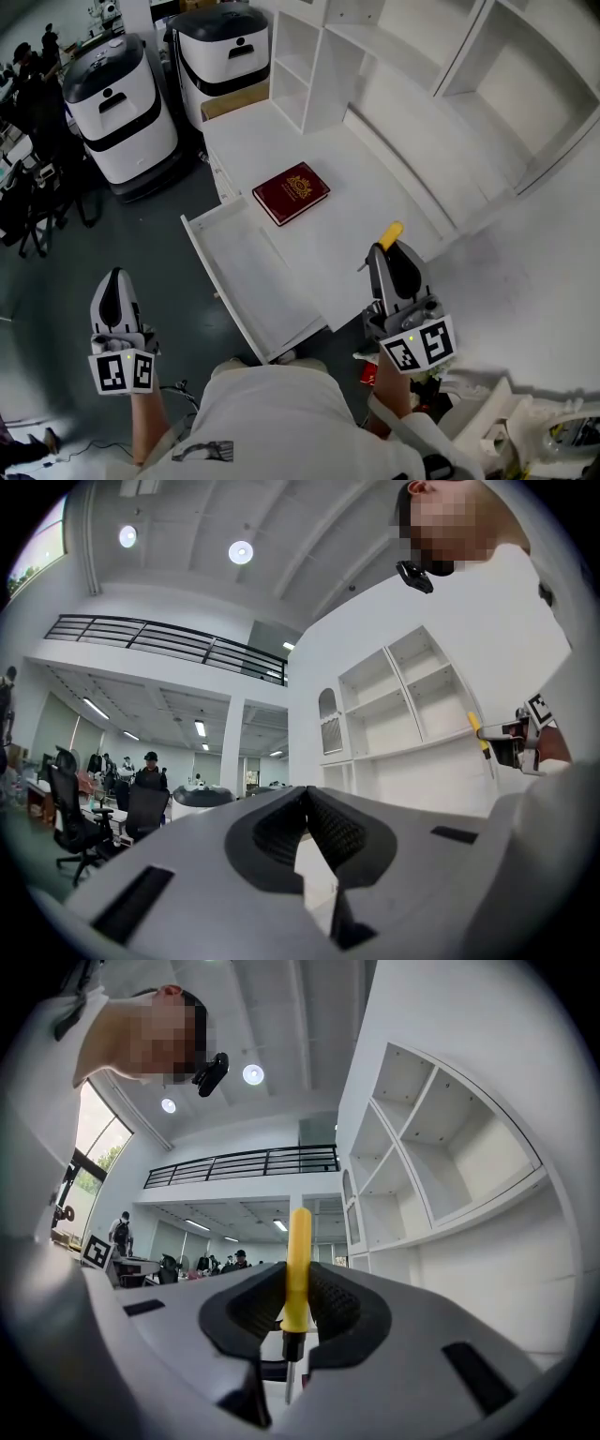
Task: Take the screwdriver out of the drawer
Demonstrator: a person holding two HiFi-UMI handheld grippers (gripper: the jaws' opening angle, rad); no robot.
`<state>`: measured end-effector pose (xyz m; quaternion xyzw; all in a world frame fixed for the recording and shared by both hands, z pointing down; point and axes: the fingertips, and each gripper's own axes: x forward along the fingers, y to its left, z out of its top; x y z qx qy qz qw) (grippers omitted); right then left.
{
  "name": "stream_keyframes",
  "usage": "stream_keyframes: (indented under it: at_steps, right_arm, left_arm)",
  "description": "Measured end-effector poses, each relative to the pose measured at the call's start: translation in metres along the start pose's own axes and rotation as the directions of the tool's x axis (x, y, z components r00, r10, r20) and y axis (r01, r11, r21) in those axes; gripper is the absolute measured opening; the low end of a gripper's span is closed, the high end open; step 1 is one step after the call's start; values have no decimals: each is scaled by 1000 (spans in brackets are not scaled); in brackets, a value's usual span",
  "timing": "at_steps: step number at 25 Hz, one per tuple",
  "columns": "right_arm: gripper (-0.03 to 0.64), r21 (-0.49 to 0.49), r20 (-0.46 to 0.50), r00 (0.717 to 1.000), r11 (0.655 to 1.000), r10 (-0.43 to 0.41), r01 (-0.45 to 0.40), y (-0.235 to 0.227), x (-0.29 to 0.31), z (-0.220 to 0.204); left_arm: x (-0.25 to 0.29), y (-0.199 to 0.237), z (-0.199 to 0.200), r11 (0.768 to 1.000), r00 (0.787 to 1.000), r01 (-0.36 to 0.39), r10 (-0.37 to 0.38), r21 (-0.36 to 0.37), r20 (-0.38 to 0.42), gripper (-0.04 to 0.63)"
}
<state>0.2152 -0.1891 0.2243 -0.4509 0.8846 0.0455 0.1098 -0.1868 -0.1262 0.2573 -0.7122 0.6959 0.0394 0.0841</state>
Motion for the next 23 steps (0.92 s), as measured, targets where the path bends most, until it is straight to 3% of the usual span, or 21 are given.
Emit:
stream_keyframes:
  at_steps: [23]
  right_arm:
    - [83, -24, -39, 999, 1000, -18, 17, 23, -12, -14]
  left_arm:
    - [-14, 4, -7, 1000, 1000, 14, -15, -10, -21, 17]
